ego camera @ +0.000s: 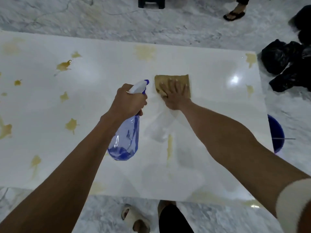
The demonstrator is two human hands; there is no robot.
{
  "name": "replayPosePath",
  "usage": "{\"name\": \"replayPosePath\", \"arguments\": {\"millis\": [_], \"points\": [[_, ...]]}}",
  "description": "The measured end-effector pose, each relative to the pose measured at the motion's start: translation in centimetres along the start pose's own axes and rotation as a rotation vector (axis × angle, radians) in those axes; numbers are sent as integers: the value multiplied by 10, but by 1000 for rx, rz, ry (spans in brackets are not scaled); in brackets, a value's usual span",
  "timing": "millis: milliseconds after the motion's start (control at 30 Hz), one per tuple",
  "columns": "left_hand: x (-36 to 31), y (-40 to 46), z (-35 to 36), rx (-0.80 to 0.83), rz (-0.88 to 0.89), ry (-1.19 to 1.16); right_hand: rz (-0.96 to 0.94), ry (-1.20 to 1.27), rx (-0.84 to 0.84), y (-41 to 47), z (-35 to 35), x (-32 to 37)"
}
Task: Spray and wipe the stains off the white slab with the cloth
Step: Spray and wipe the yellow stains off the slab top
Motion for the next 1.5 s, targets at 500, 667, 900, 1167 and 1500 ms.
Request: {"name": "replayPosePath", "arguments": {"millis": [500, 667, 900, 1167, 1500], "points": [[102, -160, -52, 156, -61, 54, 34, 104, 116, -322, 128, 96], [104, -193, -78, 202, -21, 46, 109, 790, 105, -322, 74, 104], [53, -139, -119, 147, 68, -42, 361, 1280, -30, -224, -43, 94], [30, 8, -141, 89, 22, -59, 147, 965, -308, -32, -137, 127], [42, 157, -150, 33, 45, -22, 108, 33, -94, 151, -45, 160]]}}
Point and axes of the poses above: each hand's wrist, its own y-axis towards the middle knuckle, its own z-axis out of the palm, x = y × z, the point moved 6 cm from there along y, towards the middle knuckle, and after that the axes turned 9 degrees about -x, right-handed, at the moved point
